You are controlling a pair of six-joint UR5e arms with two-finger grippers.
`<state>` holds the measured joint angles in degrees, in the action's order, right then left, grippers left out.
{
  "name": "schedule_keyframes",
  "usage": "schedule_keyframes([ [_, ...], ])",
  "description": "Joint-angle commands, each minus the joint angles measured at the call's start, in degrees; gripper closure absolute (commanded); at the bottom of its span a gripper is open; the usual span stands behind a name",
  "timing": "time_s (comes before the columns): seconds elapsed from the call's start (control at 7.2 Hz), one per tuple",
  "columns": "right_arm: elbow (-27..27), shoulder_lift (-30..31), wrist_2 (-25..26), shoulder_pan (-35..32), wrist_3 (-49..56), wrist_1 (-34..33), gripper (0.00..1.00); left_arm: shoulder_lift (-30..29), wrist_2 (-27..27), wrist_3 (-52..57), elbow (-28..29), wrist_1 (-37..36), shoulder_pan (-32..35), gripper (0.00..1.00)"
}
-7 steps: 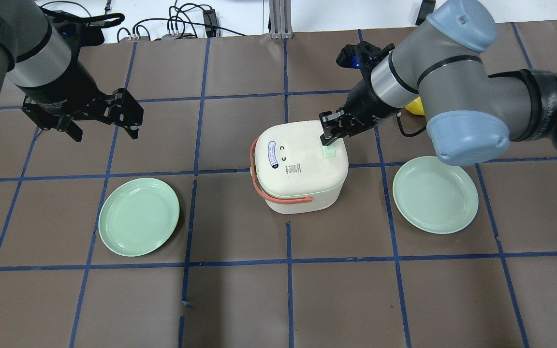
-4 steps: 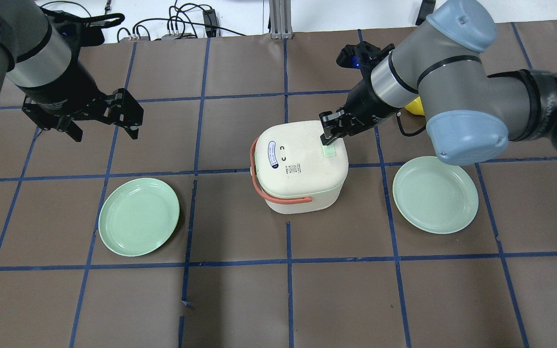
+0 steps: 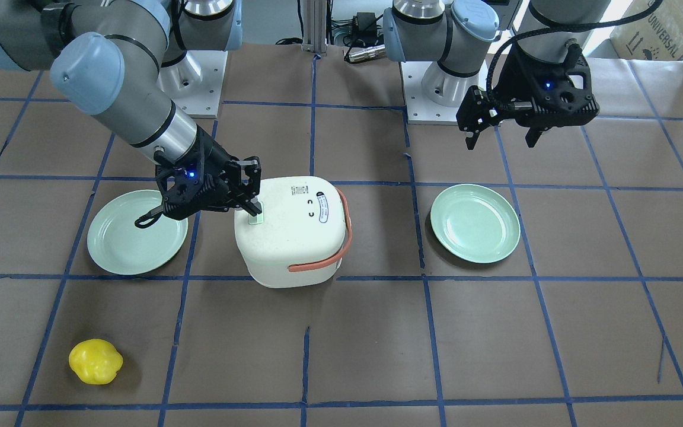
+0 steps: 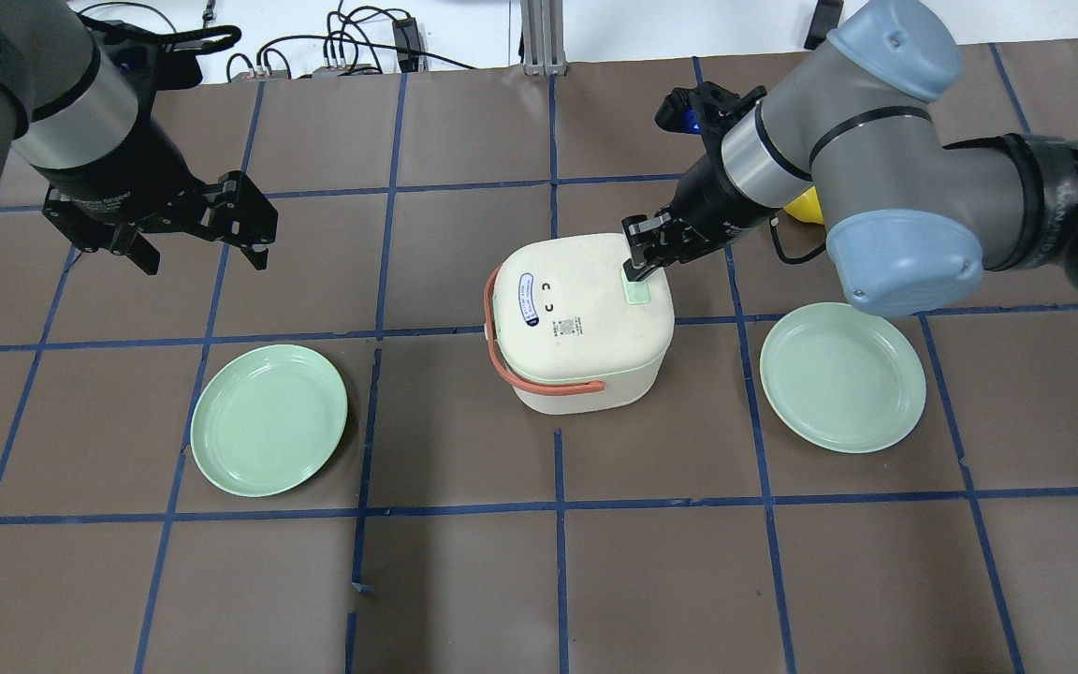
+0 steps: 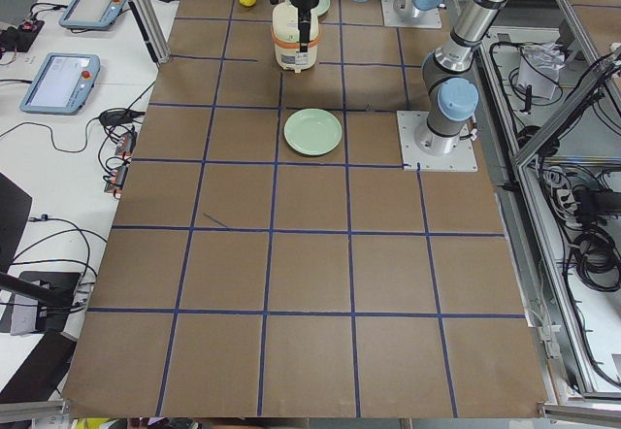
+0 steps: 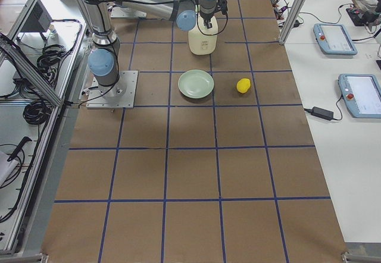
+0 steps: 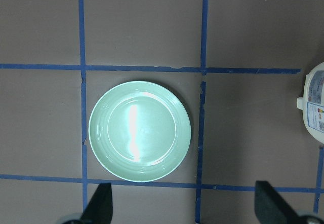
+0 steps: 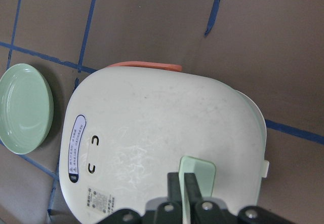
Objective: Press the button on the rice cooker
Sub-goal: 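Press down on the green button with the closed right gripper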
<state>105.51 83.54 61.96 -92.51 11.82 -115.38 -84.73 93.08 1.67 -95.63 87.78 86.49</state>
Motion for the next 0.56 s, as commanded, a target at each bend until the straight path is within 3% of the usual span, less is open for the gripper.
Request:
schedule_keyframes([
  [0.0,0.2,0.0,0.0,0.0,0.4,0.0,0.84,0.0,0.0,0.0,0.0,0.0,0.0,0.0],
  [0.42,1.4,-0.1,-0.2,0.0,1.0,-1.3,0.84,0.0,0.0,0.0,0.0,-0.1,0.0,0.0],
])
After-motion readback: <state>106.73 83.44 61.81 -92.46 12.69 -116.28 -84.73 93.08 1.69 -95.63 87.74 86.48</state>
